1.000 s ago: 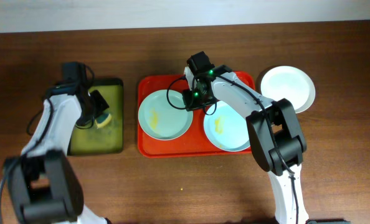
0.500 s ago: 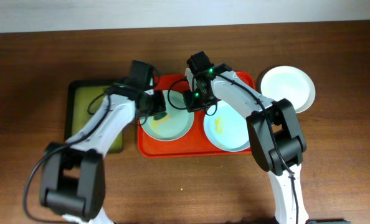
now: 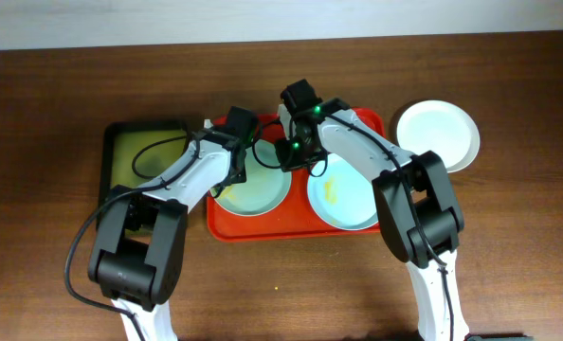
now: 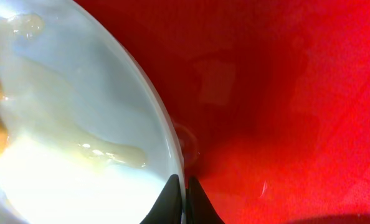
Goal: Clean dirty plates on tray and stack at the side
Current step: 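Scrub the pale green plate with the sponge in the left gripper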
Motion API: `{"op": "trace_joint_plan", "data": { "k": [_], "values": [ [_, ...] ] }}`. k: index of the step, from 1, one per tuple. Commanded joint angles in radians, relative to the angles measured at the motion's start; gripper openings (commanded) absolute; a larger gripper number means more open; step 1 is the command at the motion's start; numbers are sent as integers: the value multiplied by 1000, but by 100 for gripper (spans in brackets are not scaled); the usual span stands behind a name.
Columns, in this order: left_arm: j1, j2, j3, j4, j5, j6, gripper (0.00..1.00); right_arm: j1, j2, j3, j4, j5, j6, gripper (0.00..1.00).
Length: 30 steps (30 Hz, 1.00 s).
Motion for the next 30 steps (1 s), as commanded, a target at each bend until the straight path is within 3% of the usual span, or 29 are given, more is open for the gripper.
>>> {"op": "trace_joint_plan", "data": {
  "k": [1,6,11,13,19,21,23,28,30],
  "values": [
    [35,-11,60,-21,44,-2,0,-3,12,3,-12,49,-6,4],
    [36,-50,84,103,601,40,0,-3,12,3,-11,11,-6,4],
    [31,19,77,99,580,40,0,-3,12,3,-16,-4,-6,4],
    [34,44,77,82,497,40,0,-3,12,3,-16,-4,-6,4],
    [34,53,77,-8,-97,39,0,-17,12,3,-16,-3,-6,4],
    [34,51,93,-18,-145,39,0,-18,12,3,-17,-4,-6,4],
    [34,35,165,-85,-60,39,0,-18,12,3,-19,-3,-6,4],
    [25,-23,217,-146,518,39,0,-22,12,3,-19,-5,-6,4],
    [8,-18,174,-145,501,39,0,-23,12,3,-23,-8,-6,4]
  ]
}}
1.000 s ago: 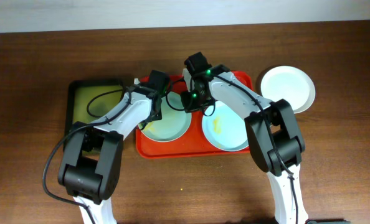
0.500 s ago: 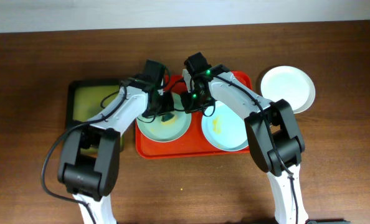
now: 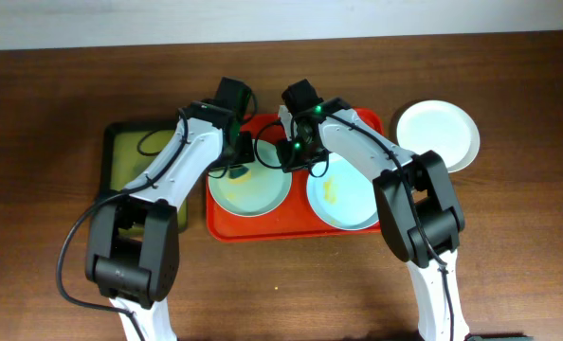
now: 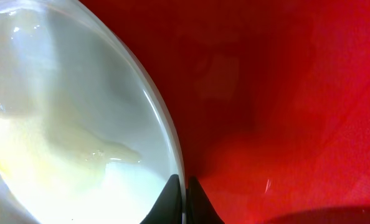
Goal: Clean dirty plates on tray and stack at the side
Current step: 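Scrub the pale green plate with the sponge in the left gripper, then lift the green plate with the right gripper, stack it on white plate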
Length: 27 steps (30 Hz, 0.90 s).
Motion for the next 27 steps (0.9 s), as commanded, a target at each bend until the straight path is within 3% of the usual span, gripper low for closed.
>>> {"op": "trace_joint_plan", "data": {
  "k": [1,6,12,14,17,22,27],
  "values": [
    [-23,-23,-61,5,126,5,0,-15,12,3,-10,16,-6,4],
    [-26,-23,-219,95,7,2,0,-15,12,3,-9,16,-6,4],
    [-19,-38,-239,78,-439,-51,0,-15,12,3,-9,16,-6,4],
    [-18,-71,-219,64,-483,-51,0,-15,12,3,-8,17,-7,4],
    [-13,-150,-191,69,-478,-75,0,-15,12,3,-5,17,-7,4],
    [13,-310,-180,64,-299,-89,0,-15,11,3,13,19,-11,4],
    [154,-386,-180,34,-164,-89,0,-12,-70,25,-37,60,-60,4]
  ]
}}
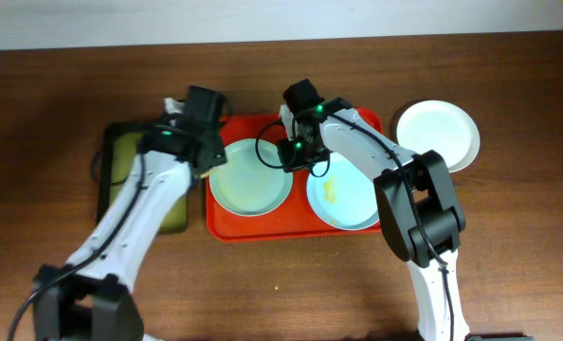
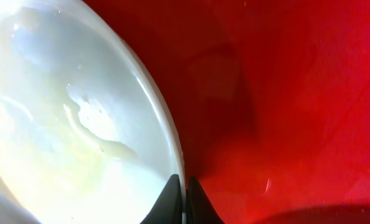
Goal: Clean dirty plates on tray and stack at the side
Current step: 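Lift the green plate with the right gripper, stack it on white plate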
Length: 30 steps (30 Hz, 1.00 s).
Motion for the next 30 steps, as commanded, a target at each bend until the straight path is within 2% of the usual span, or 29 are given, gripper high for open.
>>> {"op": "trace_joint_plan", "data": {
  "k": [1,5,9,14,17,23,26,30],
  "values": [
    [135,-45,18,-41,95,-12,0,-6,-108,31,-41,119,-40,4],
    [264,-44,-2,-106,60,-11,0,38,-257,34,-85,374,-41,4],
    [346,-44,-26,-109,68,-12,0,168,-379,34,-90,795,-140,4],
    [358,-43,-26,-110,67,-11,0,362,-412,34,-15,1318,-462,4],
    [358,-44,-26,-115,64,-11,0,445,-412,34,77,1502,-683,4],
    [358,-44,-26,-119,64,-11,0,538,-412,34,310,1637,-1156,4],
    [358,-44,-26,-121,64,-11,0,563,-412,34,405,1690,-1242,4],
    [358,-44,-26,-126,65,-11,0,575,-412,34,410,1706,-1226,4]
  ]
}}
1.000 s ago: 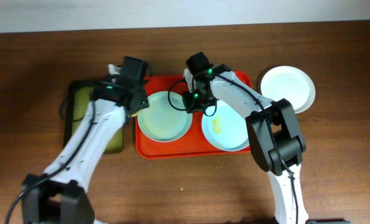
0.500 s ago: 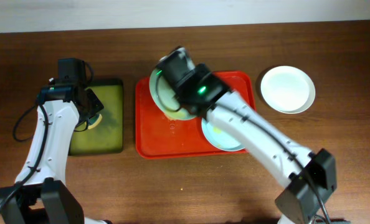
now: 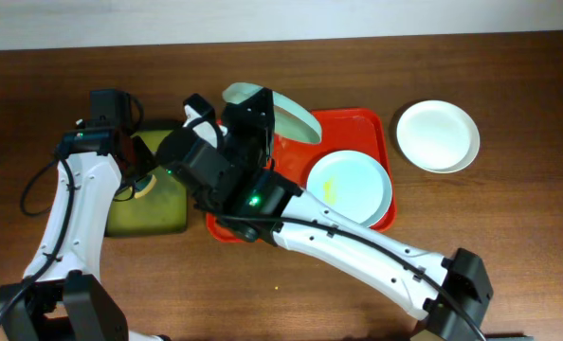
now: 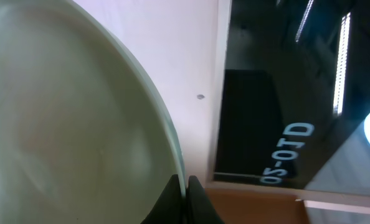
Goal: Clean dirty plates on tray and stack at the side
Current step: 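Lift the green plate with the right gripper, stack it on white plate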
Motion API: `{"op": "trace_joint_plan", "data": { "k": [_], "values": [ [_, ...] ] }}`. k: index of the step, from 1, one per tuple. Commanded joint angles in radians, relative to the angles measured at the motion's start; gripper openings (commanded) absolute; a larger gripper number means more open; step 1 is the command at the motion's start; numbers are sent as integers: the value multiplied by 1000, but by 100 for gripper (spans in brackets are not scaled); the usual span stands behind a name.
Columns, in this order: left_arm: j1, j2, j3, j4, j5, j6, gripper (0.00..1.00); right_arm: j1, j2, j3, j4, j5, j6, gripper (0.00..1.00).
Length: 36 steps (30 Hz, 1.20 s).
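My right gripper [image 4: 185, 186] is shut on the rim of a pale plate [image 4: 66, 124]. In the overhead view that plate [image 3: 274, 109] hangs tilted, high above the back of the red tray [image 3: 362, 121], with the right gripper [image 3: 259, 106] at its left edge. A second plate [image 3: 350, 189], with a yellow smear, lies in the tray's right half. A clean white plate [image 3: 437, 135] rests on the table to the right of the tray. My left gripper [image 3: 135, 178] is over the dark bin [image 3: 163, 216] at the left. Its fingers are too small to read.
The right arm [image 3: 338, 242] crosses the middle of the overhead view, near the camera, and hides the tray's left half. The dark bin holds an olive-green layer. Brown table [image 3: 509, 237] surrounds everything.
My right gripper has raised the left plate off the red tray and now holds it tilted in the air. The left gripper has gone from the tray's left edge to over the dark bin.
At first my right gripper pinched the left plate's rim on the tray while the left gripper was on that smeared plate. A second later the left gripper was at the plate's upper left. Then it stood off the plate. Now the plate is lifted and the left gripper is over the bin.
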Motion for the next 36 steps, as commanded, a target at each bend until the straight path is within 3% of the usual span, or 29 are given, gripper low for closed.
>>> {"op": "trace_joint_plan", "data": {
  "k": [1,4,5,7,11,13,15,17,18,21,23,25,28,30,36],
  "values": [
    [2,-20,-8,-5,3,-8,0,6,-8,11,2,39,39,4],
    [2,-20,-8,-5,3,-8,0,-19,-8,11,-137,-135,332,4],
    [2,-20,-8,-6,3,-5,0,-44,-5,11,-272,-283,391,4],
    [2,-20,-8,-9,3,-5,0,-86,15,11,-354,-381,402,4],
    [2,-20,-8,-8,4,-5,0,-98,14,11,-280,-131,384,4],
    [2,-20,-8,-8,4,-5,0,-98,13,11,-250,-129,410,4],
    [2,-19,-8,-8,4,-5,0,-104,18,11,-311,-390,493,4],
    [2,-20,-8,-8,4,-5,0,-132,40,11,-409,-748,462,4],
    [2,-20,-8,-9,4,-5,0,-155,57,11,-428,-805,473,4],
    [2,-20,-8,-17,6,-5,0,-268,69,11,-423,-801,699,4],
    [2,-20,-8,-17,7,-5,0,-377,64,11,-426,-859,872,4],
    [2,-19,-8,-17,7,-5,0,-556,62,11,-456,-1162,970,4],
    [2,-19,-8,-16,7,-5,0,-821,68,11,-473,-1697,972,4],
    [2,-19,-8,-16,7,-5,0,-975,68,11,-490,-1908,972,4],
    [2,-20,-8,-11,11,-5,0,-1320,70,-5,-578,-1852,971,4]
  ]
}}
